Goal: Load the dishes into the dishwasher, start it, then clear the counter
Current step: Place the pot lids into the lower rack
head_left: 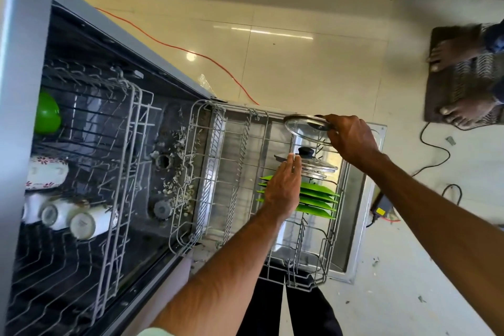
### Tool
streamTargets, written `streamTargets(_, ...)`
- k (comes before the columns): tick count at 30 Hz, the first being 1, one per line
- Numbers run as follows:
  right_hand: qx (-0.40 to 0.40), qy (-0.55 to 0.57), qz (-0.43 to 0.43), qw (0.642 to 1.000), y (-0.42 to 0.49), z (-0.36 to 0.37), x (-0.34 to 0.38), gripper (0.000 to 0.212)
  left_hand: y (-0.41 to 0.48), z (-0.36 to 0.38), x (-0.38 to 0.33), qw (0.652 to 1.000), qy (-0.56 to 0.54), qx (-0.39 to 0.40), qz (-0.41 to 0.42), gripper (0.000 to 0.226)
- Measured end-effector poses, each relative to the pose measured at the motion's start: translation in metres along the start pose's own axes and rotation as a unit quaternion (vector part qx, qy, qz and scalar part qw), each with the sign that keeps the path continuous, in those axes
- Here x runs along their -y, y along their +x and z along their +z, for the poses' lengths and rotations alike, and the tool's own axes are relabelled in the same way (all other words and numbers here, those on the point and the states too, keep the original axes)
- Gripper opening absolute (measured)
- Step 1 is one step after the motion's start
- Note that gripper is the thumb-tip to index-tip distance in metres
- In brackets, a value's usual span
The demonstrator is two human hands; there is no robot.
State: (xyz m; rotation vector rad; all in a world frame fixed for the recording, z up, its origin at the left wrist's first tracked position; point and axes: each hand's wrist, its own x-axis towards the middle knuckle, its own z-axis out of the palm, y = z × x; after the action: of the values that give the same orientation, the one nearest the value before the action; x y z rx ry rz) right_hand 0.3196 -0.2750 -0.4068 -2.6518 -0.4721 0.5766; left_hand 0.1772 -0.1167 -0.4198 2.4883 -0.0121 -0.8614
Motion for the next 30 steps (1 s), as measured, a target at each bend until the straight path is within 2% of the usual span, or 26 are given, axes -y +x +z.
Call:
streamTargets(5, -0.012, 0.013, -0.02, 1.0, -0.007, -0.003, -0.002, 0.032, 0.0, 0.001, 0.001, 1.0, -0.008, -0.007, 0.009, 0.088)
streamTargets(17, 0.054, -0.023, -0.001, 0.998, 0.012, 0.002, -0.006, 0.014, 0.002, 0.004, -0.003, 1.0, -0.012, -0.018, -0.009, 0.088)
streamTargets(21, 0.025, 0.011, -0.002, 1.0, 0.011, -0.001, -0.006, 0.018, 0.0, 0.005, -0.001, 1.0, -0.009, -0.008, -0.004, 0.087)
streamTargets(30, 0.043, -0.016, -0.001, 0.999, 0.017, 0.001, 0.004, 0.013, -0.002, 0.007, 0.011, 1.0, 0.013, 0.01, 0.002, 0.083)
